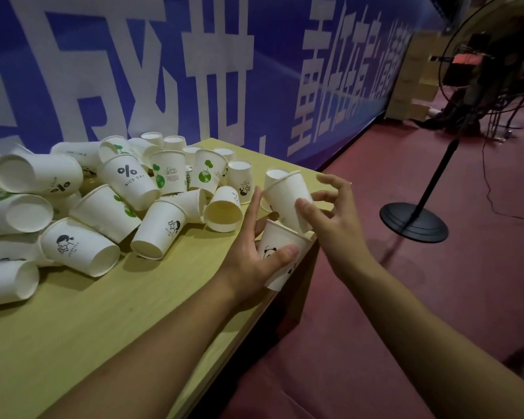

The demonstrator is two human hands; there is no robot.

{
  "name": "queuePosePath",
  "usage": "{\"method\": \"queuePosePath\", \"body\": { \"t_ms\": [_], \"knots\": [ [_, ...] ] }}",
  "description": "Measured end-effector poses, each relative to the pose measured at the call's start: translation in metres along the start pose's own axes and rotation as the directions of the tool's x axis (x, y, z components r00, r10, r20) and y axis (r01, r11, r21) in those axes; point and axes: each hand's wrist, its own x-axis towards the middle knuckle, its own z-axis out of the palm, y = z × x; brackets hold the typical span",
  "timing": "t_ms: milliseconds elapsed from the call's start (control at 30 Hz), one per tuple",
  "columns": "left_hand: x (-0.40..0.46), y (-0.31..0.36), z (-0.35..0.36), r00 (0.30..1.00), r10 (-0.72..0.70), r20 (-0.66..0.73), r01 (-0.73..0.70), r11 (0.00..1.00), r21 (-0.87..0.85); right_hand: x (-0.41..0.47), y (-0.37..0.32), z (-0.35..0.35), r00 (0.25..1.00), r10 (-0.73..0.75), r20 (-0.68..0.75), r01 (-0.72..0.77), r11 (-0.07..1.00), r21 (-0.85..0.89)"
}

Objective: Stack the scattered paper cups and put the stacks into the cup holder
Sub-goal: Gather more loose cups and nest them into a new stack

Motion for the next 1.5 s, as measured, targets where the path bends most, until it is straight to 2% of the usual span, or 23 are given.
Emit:
{"method": "queuePosePath", "body": {
  "t_ms": [133, 300, 400, 533, 633, 767, 867, 933, 1033, 1233, 1300, 1400, 1500],
  "knots": [
    [0.004, -0.003, -0.005, 1.000, 0.018, -0.022, -0.017, 0.999, 0.043, -0.001, -0.005, 0.010, 0.989, 0.034, 0.147, -0.019, 0.994, -0.105],
    [0.010, -0.005, -0.016, 0.986, 0.077, -0.149, -0.056, 0.988, 0.141, 0.002, -0.001, 0.024, 0.990, 0.073, 0.124, -0.059, 0.992, -0.111],
    [0.012, -0.011, -0.028, 0.969, 0.101, -0.224, -0.049, 0.972, 0.228, 0.003, 0.006, 0.033, 0.982, 0.050, 0.180, -0.018, 0.984, -0.177],
    [0.014, -0.020, -0.037, 0.948, 0.079, -0.310, -0.003, 0.971, 0.238, 0.030, 0.011, 0.038, 0.994, -0.068, 0.088, 0.094, 0.937, -0.337],
    [0.013, -0.021, -0.037, 0.950, 0.072, -0.303, 0.007, 0.968, 0.250, 0.070, 0.017, 0.042, 0.993, -0.117, 0.033, 0.118, 0.851, -0.513],
    [0.012, -0.018, -0.036, 0.963, 0.074, -0.257, -0.002, 0.963, 0.269, 0.114, 0.030, 0.048, 0.996, 0.043, 0.078, 0.016, 0.774, -0.633],
    [0.012, -0.018, -0.036, 0.970, 0.056, -0.235, 0.004, 0.969, 0.245, 0.120, 0.039, 0.046, 0.985, 0.157, 0.077, -0.080, 0.796, -0.600],
    [0.012, -0.017, -0.036, 0.973, 0.061, -0.222, -0.008, 0.973, 0.231, 0.113, 0.038, 0.039, 0.992, 0.123, 0.019, -0.092, 0.831, -0.549],
    [0.011, -0.015, -0.036, 0.978, 0.077, -0.195, -0.029, 0.971, 0.237, 0.094, 0.028, 0.028, 0.998, 0.007, -0.055, -0.030, 0.899, -0.437],
    [0.008, -0.010, -0.035, 0.989, 0.041, -0.143, -0.006, 0.971, 0.239, 0.041, 0.001, 0.029, 0.996, -0.003, 0.087, 0.015, 0.990, -0.137],
    [0.009, -0.008, -0.032, 0.990, 0.016, -0.143, 0.019, 0.971, 0.237, 0.030, -0.002, 0.035, 0.994, 0.035, 0.101, -0.033, 0.999, -0.020],
    [0.011, -0.005, -0.028, 0.987, 0.016, -0.160, 0.021, 0.974, 0.227, 0.022, -0.004, 0.043, 0.993, 0.085, 0.077, -0.087, 0.996, 0.018],
    [0.006, -0.001, -0.036, 0.982, 0.028, -0.185, 0.014, 0.974, 0.226, 0.025, -0.006, 0.049, 0.971, 0.187, 0.151, -0.204, 0.973, 0.108]
  ]
}}
